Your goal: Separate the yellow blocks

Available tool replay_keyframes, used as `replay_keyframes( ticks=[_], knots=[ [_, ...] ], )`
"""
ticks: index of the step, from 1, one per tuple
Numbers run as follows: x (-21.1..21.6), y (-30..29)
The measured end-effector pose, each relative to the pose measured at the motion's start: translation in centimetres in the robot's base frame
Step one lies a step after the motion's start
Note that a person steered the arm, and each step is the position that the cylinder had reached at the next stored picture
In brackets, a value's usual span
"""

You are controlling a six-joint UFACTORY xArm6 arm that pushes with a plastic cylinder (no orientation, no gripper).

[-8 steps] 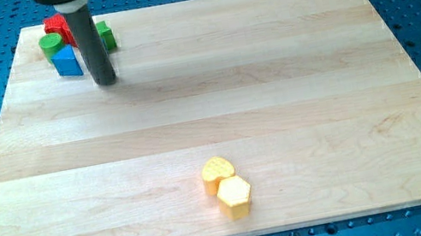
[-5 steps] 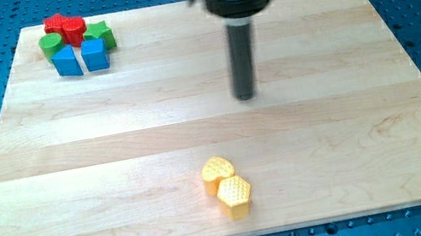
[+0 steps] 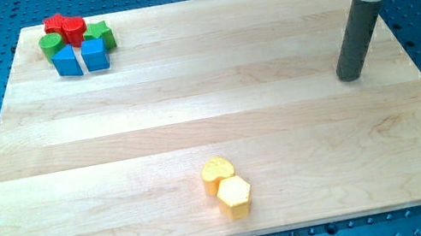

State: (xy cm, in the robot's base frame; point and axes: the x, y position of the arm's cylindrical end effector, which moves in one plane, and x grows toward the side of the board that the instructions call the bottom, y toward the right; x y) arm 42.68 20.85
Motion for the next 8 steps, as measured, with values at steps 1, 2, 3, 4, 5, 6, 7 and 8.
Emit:
replay_keyframes(
  ticks=[1, 2, 3, 4, 5, 6, 7, 8],
  knots=[
    [3.2, -1.9],
    [11.1, -6.6],
    [13.7, -7.3],
    [15.2, -10.0],
    [16.1, -15.5],
    [16.2, -21.6],
    [14.7, -26.9],
    [13.1, -29.9]
  ],
)
